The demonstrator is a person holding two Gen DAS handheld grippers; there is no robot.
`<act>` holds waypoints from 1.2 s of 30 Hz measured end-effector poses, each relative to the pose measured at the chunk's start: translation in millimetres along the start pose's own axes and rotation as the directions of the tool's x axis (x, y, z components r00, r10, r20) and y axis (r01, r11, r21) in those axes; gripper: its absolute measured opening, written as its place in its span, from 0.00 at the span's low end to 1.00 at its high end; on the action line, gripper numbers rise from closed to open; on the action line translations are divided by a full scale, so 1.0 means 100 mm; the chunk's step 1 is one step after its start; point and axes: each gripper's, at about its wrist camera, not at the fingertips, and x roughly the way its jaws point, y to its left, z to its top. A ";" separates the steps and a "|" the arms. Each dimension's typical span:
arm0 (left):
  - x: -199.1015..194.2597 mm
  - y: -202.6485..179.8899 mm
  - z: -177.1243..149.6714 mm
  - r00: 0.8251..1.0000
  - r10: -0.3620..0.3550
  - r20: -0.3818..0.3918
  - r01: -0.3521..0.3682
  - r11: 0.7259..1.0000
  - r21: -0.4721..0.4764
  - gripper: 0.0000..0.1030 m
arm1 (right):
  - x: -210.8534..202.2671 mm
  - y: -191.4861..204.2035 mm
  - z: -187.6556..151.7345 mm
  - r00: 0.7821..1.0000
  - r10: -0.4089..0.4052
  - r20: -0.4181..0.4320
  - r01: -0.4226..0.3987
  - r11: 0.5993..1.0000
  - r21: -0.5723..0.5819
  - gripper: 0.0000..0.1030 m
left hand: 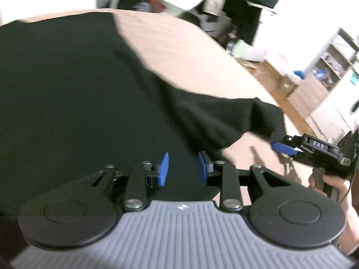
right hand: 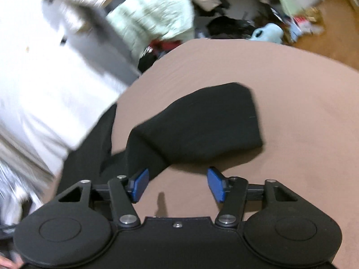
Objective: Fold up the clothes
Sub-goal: 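Grasp the black sleeve cuff with the right tool while the left tool holds the shirt body, then pull the sleeve outward with the right tool while the left tool holds the shirt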
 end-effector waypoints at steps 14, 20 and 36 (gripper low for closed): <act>0.63 -0.11 -0.01 0.997 -0.059 -0.049 0.056 0.997 -0.056 0.28 | 0.28 -0.12 0.57 0.988 -0.045 0.145 0.050 0.998 -0.033 0.09; 0.55 -0.11 -0.04 0.995 -0.086 -0.043 0.084 0.995 -0.044 0.30 | -0.16 0.33 0.88 0.923 -0.108 0.368 0.249 0.898 -0.363 0.06; 0.48 -0.19 0.05 0.990 -0.135 -0.040 0.137 0.989 0.047 0.45 | -0.15 -0.42 1.03 0.918 -0.283 0.279 0.320 0.943 -0.096 0.30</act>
